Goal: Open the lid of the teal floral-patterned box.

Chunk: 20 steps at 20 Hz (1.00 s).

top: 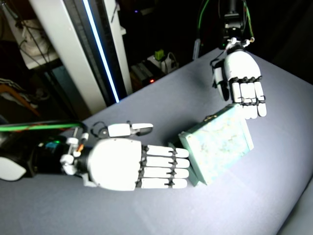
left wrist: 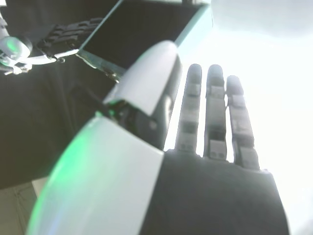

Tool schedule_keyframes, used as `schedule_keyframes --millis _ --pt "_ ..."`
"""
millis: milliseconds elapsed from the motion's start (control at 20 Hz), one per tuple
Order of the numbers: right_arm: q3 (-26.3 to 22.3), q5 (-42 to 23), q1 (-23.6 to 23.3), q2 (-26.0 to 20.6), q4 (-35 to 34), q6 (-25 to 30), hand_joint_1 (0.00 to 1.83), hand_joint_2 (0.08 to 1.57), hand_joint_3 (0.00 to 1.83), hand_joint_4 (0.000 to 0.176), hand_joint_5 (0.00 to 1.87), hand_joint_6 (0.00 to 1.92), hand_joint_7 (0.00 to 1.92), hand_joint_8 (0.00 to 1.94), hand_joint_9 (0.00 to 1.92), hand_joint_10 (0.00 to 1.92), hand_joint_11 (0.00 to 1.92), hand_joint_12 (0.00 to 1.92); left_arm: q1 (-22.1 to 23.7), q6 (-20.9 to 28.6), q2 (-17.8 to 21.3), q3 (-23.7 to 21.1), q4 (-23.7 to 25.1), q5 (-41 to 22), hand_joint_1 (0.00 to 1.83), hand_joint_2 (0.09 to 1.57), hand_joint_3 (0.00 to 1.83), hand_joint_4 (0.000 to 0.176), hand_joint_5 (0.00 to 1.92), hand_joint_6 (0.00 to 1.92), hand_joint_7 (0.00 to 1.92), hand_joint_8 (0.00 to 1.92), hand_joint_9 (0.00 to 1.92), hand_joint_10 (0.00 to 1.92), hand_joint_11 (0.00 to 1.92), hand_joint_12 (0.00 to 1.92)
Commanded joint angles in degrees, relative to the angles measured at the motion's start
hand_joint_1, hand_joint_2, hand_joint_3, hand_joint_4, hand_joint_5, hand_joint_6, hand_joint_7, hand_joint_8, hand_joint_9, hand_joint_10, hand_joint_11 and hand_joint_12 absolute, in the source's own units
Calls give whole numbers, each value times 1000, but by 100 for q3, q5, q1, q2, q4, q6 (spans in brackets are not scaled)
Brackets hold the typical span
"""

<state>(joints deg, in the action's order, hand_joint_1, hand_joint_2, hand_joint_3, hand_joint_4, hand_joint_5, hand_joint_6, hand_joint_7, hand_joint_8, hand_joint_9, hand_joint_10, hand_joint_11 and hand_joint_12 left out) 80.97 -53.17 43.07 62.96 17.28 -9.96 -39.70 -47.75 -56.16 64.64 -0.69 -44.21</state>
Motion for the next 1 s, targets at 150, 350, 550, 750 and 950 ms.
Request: schedule_keyframes --millis 150,350,550,750,950 --pt "215 -888 -121 180 -463 44 0 1268 8 0 147 3 135 10 76 11 57 22 128 8 -194 136 13 -890 413 1569 29 0 42 2 55 2 111 2 160 83" --pt "345 -887 -139 282 -636 44 0 1253 0 0 121 0 96 0 63 4 60 22 314 4 -396 348 -38 -756 472 1571 87 29 97 3 68 1 72 2 40 32" --pt "486 -876 -183 386 -778 44 0 1225 0 0 135 4 95 0 59 3 52 18 500 -103 -492 490 -129 -624 874 1480 153 33 65 0 91 0 85 0 67 56" --pt "625 -753 -322 464 -809 44 0 1225 0 0 131 4 85 1 32 0 31 9 641 -206 -557 628 -257 -537 85 1375 2 0 84 5 108 5 120 6 115 95" --pt "789 -601 -362 535 -857 44 0 1211 0 0 156 11 92 4 37 5 46 16 743 -338 -582 740 -381 -446 1070 1534 4 0 120 0 145 3 130 1 14 372"
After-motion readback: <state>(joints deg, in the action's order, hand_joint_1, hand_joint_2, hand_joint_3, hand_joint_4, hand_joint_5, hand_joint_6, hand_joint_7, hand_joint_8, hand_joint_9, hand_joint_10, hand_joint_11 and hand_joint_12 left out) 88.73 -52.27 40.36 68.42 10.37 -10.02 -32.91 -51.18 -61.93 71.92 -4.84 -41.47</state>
